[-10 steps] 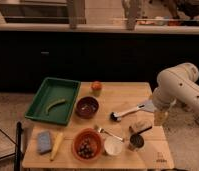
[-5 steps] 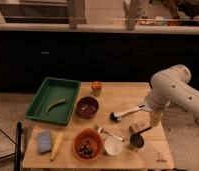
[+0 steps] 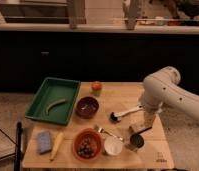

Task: Place brush in purple bowl

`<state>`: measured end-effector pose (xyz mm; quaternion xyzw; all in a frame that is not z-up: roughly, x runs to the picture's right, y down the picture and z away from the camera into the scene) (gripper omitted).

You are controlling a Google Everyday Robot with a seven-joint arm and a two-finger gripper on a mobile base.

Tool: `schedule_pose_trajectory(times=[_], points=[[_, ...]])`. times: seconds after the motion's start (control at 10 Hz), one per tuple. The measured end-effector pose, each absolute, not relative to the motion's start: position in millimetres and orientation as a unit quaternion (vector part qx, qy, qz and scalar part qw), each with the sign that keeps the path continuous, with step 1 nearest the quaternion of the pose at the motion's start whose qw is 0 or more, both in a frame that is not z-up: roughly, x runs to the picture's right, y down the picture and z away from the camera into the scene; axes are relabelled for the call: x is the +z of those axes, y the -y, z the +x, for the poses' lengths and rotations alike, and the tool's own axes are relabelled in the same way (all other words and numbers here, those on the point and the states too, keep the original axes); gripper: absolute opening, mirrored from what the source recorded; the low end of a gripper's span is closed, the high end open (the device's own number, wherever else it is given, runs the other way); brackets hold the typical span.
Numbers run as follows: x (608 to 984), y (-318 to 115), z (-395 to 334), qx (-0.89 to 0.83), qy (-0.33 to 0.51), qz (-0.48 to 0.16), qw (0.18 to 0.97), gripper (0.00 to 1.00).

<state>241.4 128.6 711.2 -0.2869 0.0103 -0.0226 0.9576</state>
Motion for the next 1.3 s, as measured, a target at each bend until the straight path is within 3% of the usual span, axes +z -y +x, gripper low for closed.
schedule_pose_trajectory(times=[1.3], points=[[766.5, -140.4, 212.4, -0.091, 0.026, -0.288, 0.953, 0.8]])
